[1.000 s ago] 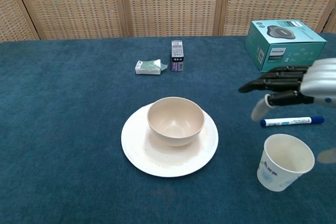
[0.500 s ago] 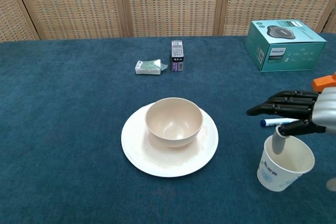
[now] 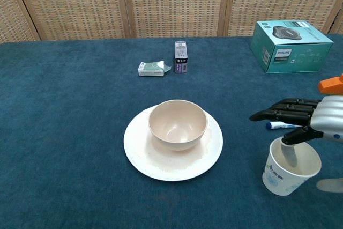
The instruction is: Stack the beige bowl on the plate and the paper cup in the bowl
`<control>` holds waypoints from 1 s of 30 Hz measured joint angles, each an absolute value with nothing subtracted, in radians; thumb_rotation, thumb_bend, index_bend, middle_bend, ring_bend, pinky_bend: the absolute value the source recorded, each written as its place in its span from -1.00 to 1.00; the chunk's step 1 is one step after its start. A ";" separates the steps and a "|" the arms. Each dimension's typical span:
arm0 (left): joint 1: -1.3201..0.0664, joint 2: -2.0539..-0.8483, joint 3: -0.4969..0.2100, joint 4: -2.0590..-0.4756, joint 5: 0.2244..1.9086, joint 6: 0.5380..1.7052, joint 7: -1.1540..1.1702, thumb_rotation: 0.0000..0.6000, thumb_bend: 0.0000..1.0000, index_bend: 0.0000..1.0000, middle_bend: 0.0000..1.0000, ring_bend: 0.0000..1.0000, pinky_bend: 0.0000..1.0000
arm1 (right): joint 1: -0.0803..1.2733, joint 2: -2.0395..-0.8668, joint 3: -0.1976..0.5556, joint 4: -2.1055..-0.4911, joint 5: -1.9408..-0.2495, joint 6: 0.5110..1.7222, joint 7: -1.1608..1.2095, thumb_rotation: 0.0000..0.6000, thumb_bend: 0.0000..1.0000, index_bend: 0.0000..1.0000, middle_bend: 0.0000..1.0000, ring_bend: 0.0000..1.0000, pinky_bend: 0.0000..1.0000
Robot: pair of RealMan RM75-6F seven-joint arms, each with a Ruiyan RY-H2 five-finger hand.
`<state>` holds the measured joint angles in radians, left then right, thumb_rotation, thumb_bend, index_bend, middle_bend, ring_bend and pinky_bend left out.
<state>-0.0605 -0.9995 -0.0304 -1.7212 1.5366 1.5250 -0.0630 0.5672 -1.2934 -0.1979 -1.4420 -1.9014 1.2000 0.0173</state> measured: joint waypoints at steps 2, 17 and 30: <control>-0.061 -1.000 -0.030 -1.721 1.536 1.524 -0.061 1.00 -1.00 -1.00 -1.00 -1.00 -1.00 | 0.566 -1.299 -0.198 -1.435 -1.906 1.207 0.031 1.00 -0.32 0.07 -1.00 -1.00 -1.00; -0.061 -1.000 -0.031 -1.719 1.534 1.522 -0.064 1.00 -1.00 -1.00 -1.00 -1.00 -1.00 | 0.563 -1.347 -0.194 -1.376 -1.932 1.253 0.097 1.00 -0.13 0.24 -1.00 -1.00 -1.00; -0.062 -0.999 -0.030 -1.721 1.536 1.521 -0.064 1.00 -1.00 -1.00 -1.00 -1.00 -1.00 | 0.612 -1.268 -0.098 -1.513 -1.903 1.283 0.098 1.00 -0.13 0.24 -1.00 -1.00 -1.00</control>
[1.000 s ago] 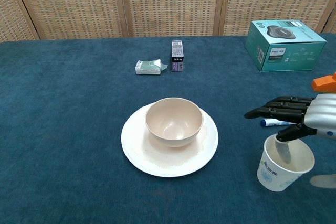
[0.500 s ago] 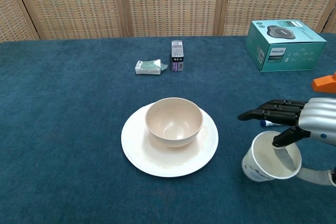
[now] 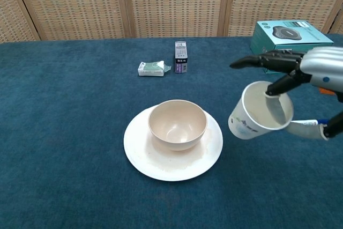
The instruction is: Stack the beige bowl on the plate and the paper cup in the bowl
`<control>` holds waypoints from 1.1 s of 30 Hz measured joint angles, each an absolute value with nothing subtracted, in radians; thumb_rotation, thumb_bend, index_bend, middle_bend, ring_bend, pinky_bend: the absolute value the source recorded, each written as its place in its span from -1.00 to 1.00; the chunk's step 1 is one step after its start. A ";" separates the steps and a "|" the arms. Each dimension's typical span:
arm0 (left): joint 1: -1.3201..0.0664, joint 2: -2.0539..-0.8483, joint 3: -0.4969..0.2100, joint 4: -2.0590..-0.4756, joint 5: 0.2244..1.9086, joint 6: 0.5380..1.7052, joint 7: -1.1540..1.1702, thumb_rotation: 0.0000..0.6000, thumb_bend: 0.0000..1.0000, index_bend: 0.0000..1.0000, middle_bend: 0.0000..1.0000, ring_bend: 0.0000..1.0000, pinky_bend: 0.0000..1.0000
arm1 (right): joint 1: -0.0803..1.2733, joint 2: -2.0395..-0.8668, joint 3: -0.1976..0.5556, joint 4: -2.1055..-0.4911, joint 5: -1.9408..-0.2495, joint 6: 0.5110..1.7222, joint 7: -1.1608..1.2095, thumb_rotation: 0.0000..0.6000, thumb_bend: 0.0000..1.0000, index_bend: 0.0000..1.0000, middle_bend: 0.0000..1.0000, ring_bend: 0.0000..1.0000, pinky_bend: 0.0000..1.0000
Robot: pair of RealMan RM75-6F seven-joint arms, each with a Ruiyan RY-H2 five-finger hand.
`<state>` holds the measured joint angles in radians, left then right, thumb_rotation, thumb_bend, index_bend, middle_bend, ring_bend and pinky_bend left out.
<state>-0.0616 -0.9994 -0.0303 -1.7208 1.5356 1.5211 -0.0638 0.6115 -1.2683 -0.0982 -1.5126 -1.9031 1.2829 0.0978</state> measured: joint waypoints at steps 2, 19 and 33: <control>-0.061 -0.999 -0.030 -1.721 1.537 1.523 -0.064 1.00 -1.00 -1.00 -1.00 -1.00 -1.00 | 0.633 -1.257 -0.076 -1.548 -1.878 1.248 0.093 1.00 -0.13 0.24 -1.00 -1.00 -1.00; -0.066 -0.983 -0.039 -1.709 1.515 1.507 -0.118 1.00 -1.00 -1.00 -1.00 -1.00 -1.00 | 0.852 -1.337 0.124 -1.753 -1.337 0.790 -0.227 1.00 -0.13 0.24 -1.00 -1.00 -1.00; -0.076 -0.977 -0.043 -1.705 1.503 1.488 -0.130 1.00 -1.00 -1.00 -1.00 -1.00 -1.00 | 0.915 -1.454 0.139 -1.674 -1.155 0.754 -0.350 1.00 -0.13 0.24 -1.00 -1.00 -1.00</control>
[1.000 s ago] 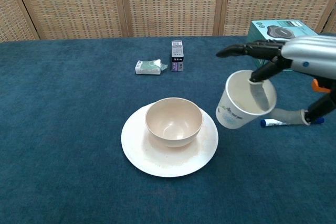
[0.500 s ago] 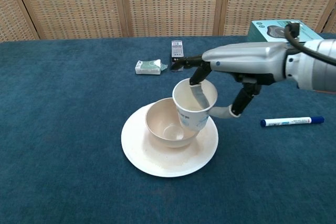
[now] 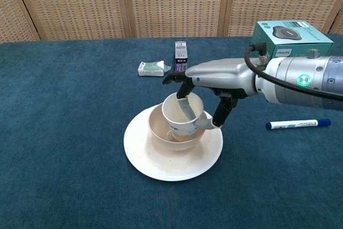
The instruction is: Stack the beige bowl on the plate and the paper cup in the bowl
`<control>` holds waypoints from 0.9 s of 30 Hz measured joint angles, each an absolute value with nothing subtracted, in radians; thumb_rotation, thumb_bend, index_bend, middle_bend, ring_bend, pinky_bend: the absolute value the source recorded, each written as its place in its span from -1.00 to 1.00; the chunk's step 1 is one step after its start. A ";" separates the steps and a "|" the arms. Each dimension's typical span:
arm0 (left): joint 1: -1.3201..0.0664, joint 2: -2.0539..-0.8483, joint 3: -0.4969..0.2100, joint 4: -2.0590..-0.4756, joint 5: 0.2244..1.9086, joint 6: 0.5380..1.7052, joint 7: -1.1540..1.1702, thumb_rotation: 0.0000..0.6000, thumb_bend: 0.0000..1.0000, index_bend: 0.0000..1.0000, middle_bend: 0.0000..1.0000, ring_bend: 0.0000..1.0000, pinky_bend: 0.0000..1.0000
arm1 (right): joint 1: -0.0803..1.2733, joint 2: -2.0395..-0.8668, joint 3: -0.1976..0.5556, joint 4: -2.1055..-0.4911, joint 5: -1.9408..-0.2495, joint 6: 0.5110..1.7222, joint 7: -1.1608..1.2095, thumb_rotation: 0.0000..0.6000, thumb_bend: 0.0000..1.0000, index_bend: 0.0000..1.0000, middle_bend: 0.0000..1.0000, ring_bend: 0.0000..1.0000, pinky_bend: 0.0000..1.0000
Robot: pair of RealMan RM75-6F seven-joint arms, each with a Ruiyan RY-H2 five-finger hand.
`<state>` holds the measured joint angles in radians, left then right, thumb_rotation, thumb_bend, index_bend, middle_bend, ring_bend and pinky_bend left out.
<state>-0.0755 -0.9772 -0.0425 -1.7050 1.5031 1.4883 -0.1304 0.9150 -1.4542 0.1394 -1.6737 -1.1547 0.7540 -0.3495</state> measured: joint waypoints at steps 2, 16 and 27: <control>-0.076 -0.978 -0.042 -1.705 1.503 1.486 -0.129 1.00 -1.00 -1.00 -1.00 -1.00 -1.00 | 0.919 -1.459 0.140 -1.668 -1.146 0.754 -0.354 1.00 -0.13 0.24 -1.00 -1.00 -1.00; -0.075 -0.974 -0.042 -1.703 1.505 1.489 -0.141 1.00 -1.00 -1.00 -1.00 -1.00 -1.00 | 0.948 -1.467 0.120 -1.695 -1.069 0.786 -0.452 1.00 -0.46 -0.53 -1.00 -1.00 -1.00; -0.066 -0.967 -0.036 -1.701 1.522 1.508 -0.161 1.00 -1.00 -1.00 -1.00 -1.00 -1.00 | 0.906 -1.366 0.081 -1.838 -1.121 0.882 -0.501 1.00 -0.58 -0.63 -1.00 -1.00 -1.00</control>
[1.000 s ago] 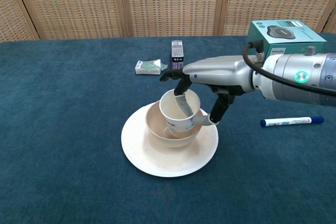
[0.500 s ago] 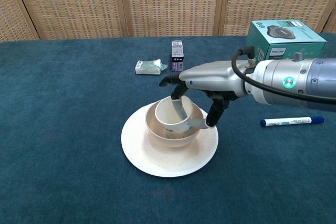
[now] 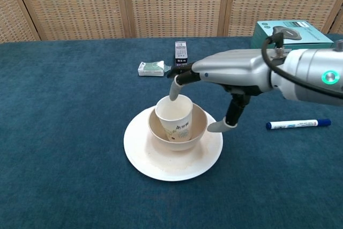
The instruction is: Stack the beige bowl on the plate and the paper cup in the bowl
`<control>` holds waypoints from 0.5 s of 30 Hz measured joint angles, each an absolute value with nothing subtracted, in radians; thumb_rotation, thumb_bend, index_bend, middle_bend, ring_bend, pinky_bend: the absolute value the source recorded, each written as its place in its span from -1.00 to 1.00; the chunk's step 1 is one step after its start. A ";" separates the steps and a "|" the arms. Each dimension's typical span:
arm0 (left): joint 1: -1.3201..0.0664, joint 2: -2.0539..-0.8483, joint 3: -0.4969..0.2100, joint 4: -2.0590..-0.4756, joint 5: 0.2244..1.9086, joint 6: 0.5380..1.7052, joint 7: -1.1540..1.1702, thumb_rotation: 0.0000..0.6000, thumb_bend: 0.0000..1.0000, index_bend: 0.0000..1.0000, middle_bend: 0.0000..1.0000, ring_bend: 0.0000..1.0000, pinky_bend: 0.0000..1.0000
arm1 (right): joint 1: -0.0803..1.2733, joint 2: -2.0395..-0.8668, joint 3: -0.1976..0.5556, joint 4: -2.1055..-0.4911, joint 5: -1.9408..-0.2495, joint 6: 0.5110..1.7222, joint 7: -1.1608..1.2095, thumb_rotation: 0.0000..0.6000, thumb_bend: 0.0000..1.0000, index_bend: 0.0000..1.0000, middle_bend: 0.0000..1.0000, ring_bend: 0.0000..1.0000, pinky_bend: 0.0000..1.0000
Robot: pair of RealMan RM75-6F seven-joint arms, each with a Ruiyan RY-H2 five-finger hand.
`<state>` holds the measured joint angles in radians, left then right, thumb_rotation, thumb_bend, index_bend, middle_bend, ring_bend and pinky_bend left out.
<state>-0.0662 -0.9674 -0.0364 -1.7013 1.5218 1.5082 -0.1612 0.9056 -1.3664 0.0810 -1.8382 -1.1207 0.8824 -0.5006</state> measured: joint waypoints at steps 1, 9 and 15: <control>-0.064 -0.967 -0.035 -1.701 1.526 1.513 -0.165 1.00 -1.00 -1.00 -1.00 -1.00 -1.00 | 0.895 -1.349 0.075 -1.856 -1.132 0.897 -0.502 1.00 -0.60 -0.64 -1.00 -1.00 -1.00; -0.046 -0.964 -0.025 -1.698 1.559 1.550 -0.183 1.00 -1.00 -1.00 -1.00 -1.00 -1.00 | 0.711 -1.184 -0.026 -1.935 -1.370 1.137 -0.432 1.00 -1.00 -0.90 -1.00 -1.00 -1.00; -0.040 -0.974 -0.015 -1.696 1.587 1.567 -0.160 1.00 -1.00 -1.00 -1.00 -1.00 -1.00 | 0.533 -1.143 -0.096 -1.881 -1.509 1.362 -0.291 1.00 -1.00 -0.97 -1.00 -1.00 -1.00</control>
<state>-0.0398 -0.9741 -0.0155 -1.6956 1.5872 1.5670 -0.1596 0.5329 -1.1430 -0.0963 -1.8807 -1.5093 1.3625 -0.2906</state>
